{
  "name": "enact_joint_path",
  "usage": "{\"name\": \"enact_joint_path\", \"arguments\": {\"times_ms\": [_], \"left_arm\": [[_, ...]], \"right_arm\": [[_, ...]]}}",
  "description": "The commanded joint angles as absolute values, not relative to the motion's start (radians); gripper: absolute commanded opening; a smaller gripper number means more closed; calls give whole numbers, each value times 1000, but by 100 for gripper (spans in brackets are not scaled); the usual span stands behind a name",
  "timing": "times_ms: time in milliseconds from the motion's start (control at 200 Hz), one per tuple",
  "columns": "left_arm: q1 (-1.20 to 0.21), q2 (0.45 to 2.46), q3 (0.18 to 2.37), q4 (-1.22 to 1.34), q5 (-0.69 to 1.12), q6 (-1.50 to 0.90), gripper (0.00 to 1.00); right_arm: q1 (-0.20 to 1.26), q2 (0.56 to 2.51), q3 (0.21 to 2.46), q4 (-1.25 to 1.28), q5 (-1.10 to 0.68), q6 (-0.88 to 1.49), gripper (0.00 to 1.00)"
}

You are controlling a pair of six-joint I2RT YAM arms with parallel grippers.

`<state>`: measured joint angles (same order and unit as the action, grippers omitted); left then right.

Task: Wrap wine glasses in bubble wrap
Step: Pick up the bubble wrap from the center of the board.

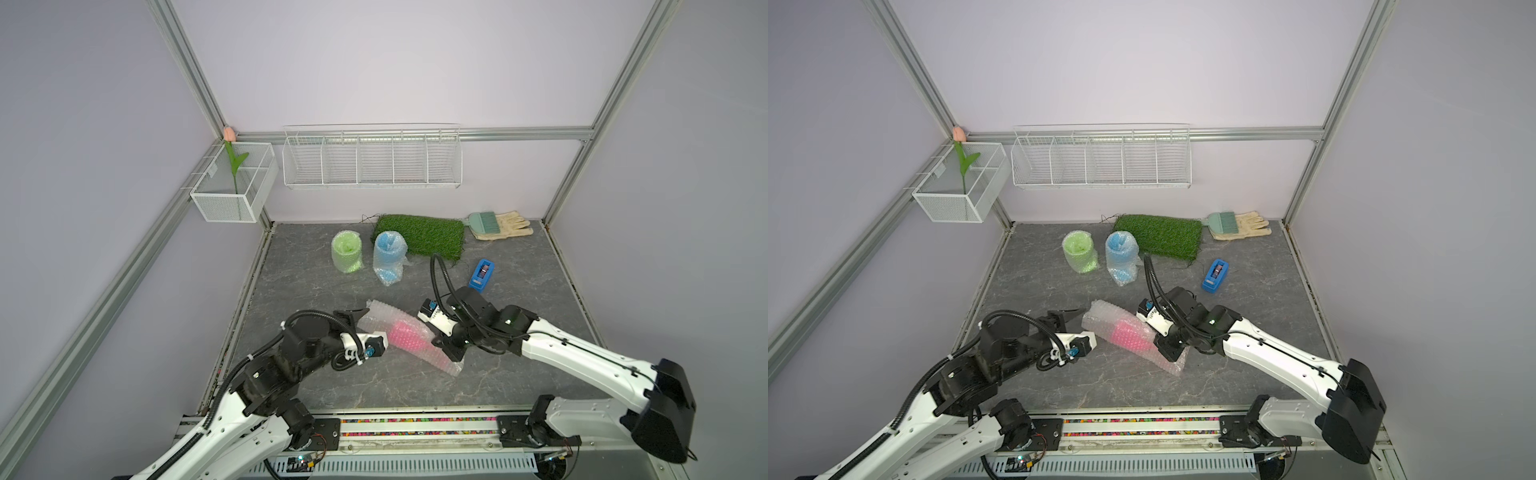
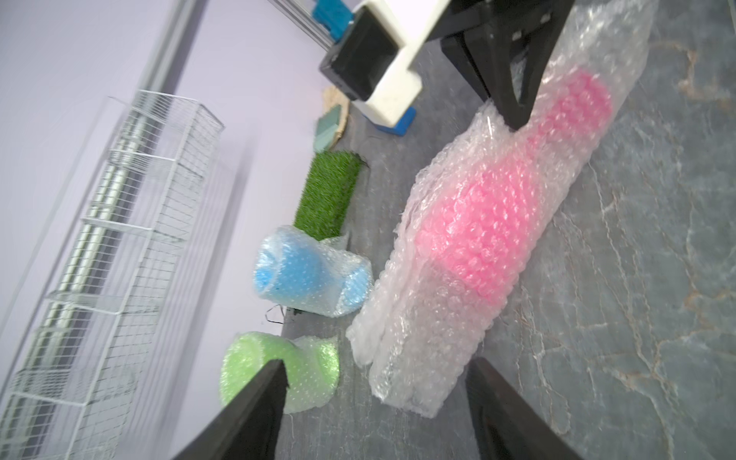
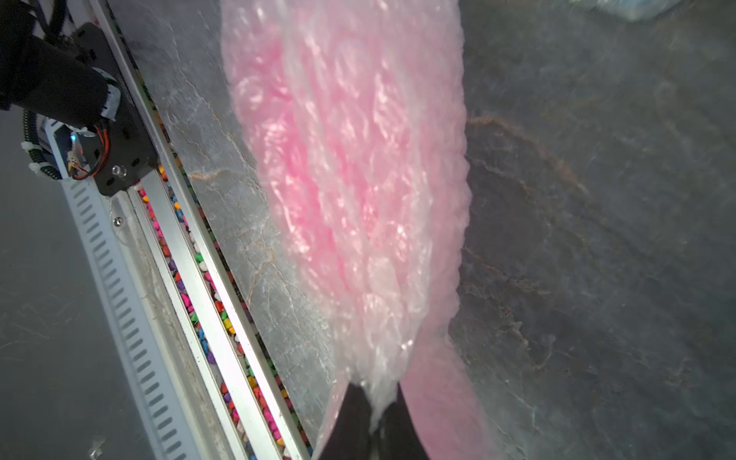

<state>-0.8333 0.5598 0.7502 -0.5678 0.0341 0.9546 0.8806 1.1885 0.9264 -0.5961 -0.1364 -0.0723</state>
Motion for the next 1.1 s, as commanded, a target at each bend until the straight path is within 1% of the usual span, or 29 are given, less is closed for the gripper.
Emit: {"name": "enact_joint_path", "arguments": {"times_ms": [0, 205, 290, 385, 590, 725, 885, 925, 985, 1095], "left_arm": [[-834, 501, 788, -644, 67, 912, 77], [-834, 421, 804, -640, 116, 853, 88], [-834, 411, 813, -622, 132, 840, 93], [-833, 412, 825, -618, 139, 842, 96], [-834, 453, 861, -676, 191, 842, 97], [-834, 473, 873, -715, 230, 835, 97], [-834, 487, 882, -774, 250, 833, 88], [-833, 491, 886, -790, 256, 832, 87], [-834, 493, 894, -811, 271, 826, 88], [-834, 492, 913, -847, 305, 802, 94]], "right_arm": [[877, 1073, 886, -480, -130, -203, 7], [877, 917, 828, -465, -137, -414, 7], [876, 887, 831, -481, -146, -462, 7], [876, 875, 840, -519, -174, -508, 7], [876, 869, 867, -565, -243, -545, 7], [876, 861, 867, -563, -254, -561, 7], [877, 855, 873, -574, -260, -575, 7], [877, 855, 872, -573, -255, -578, 7], [876, 852, 873, -568, -230, -576, 7], [877, 849, 873, -569, -200, -574, 7]]}}
